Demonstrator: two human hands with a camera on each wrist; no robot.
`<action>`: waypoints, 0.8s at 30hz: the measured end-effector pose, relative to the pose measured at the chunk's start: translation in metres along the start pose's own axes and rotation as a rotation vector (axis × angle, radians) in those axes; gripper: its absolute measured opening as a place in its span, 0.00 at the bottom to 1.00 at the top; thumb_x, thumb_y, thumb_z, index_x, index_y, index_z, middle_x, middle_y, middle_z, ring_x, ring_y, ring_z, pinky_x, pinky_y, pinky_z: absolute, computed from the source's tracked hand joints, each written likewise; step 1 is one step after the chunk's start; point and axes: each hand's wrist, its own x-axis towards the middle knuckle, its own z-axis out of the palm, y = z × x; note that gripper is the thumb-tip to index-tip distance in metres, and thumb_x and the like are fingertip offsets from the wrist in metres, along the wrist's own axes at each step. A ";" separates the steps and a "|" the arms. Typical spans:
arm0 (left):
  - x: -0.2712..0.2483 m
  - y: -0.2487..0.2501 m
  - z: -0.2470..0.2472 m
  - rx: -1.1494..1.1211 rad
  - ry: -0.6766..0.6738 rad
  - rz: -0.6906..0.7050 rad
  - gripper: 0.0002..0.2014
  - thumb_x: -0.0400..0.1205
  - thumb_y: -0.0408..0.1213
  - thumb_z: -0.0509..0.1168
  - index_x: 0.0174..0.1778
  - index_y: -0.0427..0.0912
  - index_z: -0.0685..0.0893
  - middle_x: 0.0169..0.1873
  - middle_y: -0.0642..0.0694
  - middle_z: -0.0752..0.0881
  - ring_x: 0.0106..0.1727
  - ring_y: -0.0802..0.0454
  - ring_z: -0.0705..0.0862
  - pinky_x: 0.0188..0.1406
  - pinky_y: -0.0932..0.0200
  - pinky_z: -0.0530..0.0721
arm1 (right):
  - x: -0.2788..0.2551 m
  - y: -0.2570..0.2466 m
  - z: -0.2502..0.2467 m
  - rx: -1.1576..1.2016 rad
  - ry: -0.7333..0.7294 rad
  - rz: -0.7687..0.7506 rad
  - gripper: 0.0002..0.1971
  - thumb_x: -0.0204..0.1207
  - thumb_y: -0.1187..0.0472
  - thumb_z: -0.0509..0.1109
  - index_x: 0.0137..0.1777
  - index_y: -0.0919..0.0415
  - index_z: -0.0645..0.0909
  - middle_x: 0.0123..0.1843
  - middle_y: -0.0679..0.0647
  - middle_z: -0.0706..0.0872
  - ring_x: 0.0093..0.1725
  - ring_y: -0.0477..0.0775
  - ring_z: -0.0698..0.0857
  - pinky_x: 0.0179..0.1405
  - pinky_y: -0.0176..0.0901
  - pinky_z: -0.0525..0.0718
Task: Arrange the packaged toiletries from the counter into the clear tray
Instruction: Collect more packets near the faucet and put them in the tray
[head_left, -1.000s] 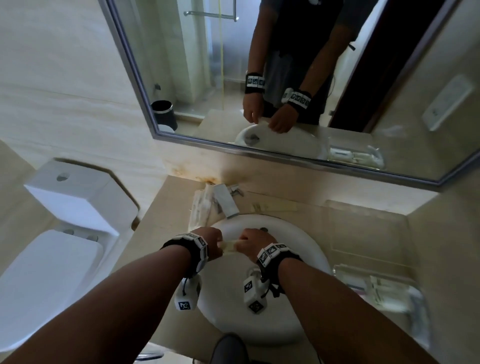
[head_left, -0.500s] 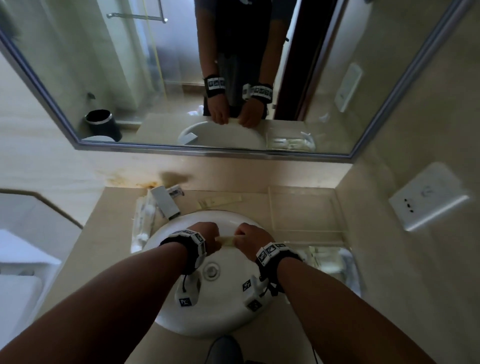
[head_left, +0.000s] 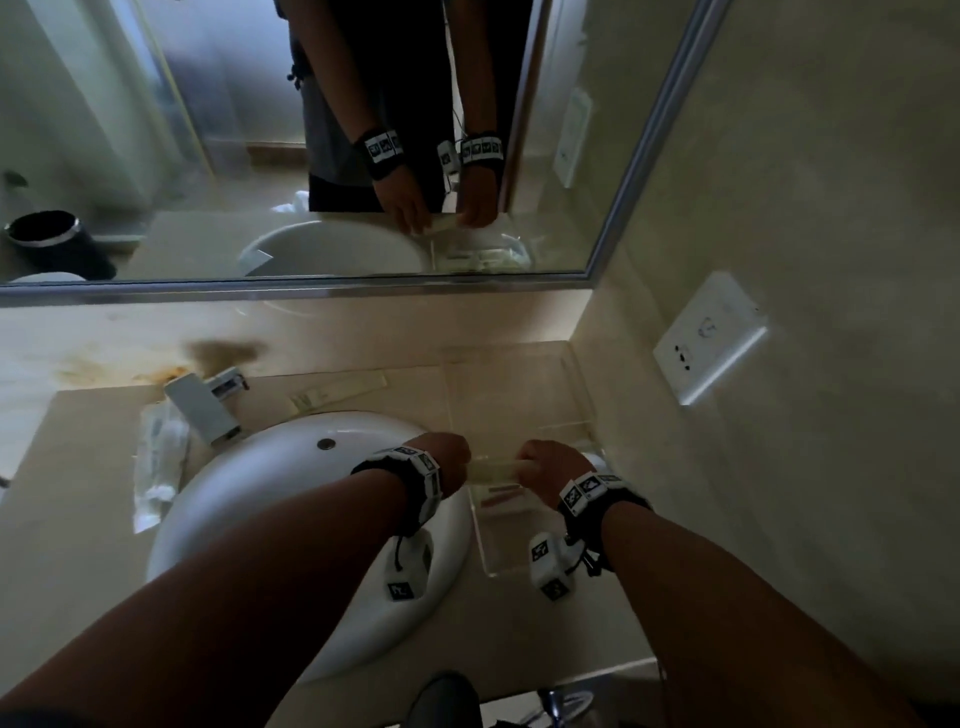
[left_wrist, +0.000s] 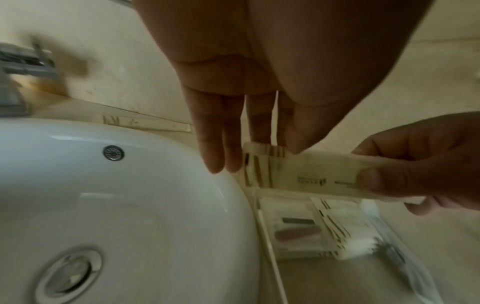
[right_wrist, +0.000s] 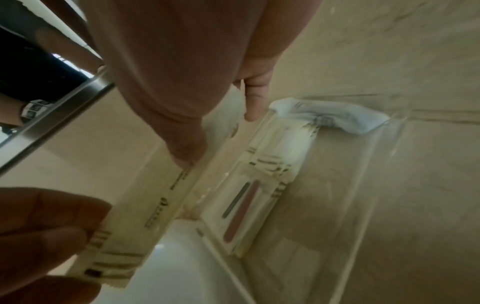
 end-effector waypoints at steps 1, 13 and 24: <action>0.004 0.007 0.005 0.026 -0.034 0.016 0.14 0.84 0.34 0.58 0.62 0.40 0.85 0.64 0.44 0.84 0.60 0.43 0.83 0.60 0.51 0.81 | -0.004 0.012 0.001 -0.021 0.007 0.008 0.13 0.78 0.52 0.60 0.51 0.58 0.81 0.51 0.55 0.84 0.49 0.57 0.80 0.40 0.40 0.67; 0.016 0.054 0.037 0.266 -0.217 0.061 0.16 0.85 0.34 0.58 0.64 0.40 0.85 0.63 0.43 0.85 0.59 0.45 0.84 0.59 0.52 0.82 | -0.014 0.080 0.036 -0.140 -0.121 0.107 0.14 0.82 0.62 0.58 0.61 0.58 0.83 0.64 0.54 0.85 0.63 0.53 0.82 0.74 0.50 0.71; -0.005 0.057 0.061 0.326 -0.262 0.103 0.21 0.86 0.40 0.58 0.78 0.52 0.73 0.77 0.48 0.71 0.70 0.43 0.78 0.68 0.52 0.79 | 0.003 0.081 0.063 -0.235 -0.041 0.146 0.18 0.80 0.59 0.63 0.69 0.53 0.79 0.70 0.60 0.77 0.65 0.62 0.80 0.68 0.54 0.79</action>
